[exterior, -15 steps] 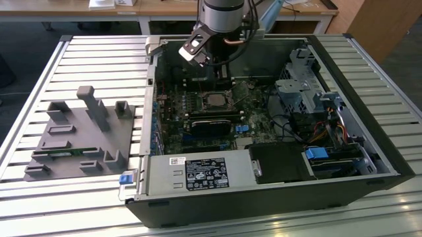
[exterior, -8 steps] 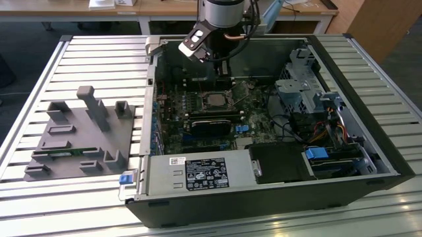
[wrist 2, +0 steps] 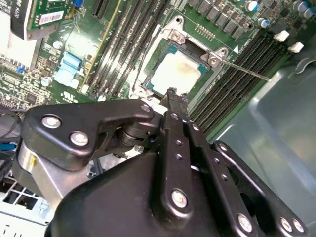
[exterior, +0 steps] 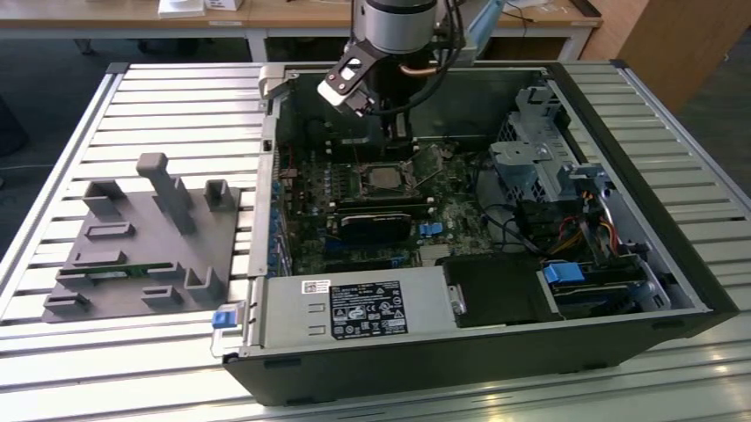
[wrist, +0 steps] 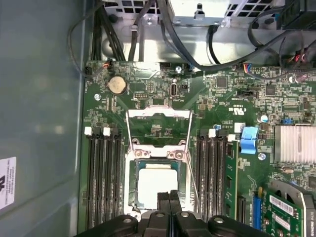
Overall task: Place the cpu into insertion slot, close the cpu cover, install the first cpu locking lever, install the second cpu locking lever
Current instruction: 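Close the cpu cover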
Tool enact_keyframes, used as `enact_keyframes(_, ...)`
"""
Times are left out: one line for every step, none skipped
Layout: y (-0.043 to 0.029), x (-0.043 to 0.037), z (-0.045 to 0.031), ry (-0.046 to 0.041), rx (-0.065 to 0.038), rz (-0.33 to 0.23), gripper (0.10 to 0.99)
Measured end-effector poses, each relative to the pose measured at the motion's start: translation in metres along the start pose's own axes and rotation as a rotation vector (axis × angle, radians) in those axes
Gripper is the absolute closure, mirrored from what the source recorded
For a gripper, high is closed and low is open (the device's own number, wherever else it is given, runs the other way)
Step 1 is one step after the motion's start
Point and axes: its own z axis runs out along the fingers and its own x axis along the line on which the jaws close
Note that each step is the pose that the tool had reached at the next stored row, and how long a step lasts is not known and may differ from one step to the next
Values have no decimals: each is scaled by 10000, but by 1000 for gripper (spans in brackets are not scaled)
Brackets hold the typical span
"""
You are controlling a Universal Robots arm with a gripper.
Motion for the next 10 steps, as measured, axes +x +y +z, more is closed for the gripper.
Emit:
enact_keyframes(13, -1, 1, 0, 1, 0, 969)
enact_keyframes(40, -1, 3, 0, 6, 1, 969)
enact_keyframes(75, -2, 3, -1, 15, 2, 969)
enact_keyframes(111, -3, 5, -1, 25, 1, 969)
enact_keyframes(132, -3, 6, 0, 35, 1, 969)
enact_keyframes(141, -3, 6, 1, 43, 0, 969)
enact_keyframes(145, -4, 0, -3, 55, 0, 969)
enact_keyframes(146, -3, -12, -2, 60, 2, 969)
enact_keyframes(148, -3, -28, -1, 68, 2, 969)
enact_keyframes(151, -2, -47, -1, 76, 1, 969)
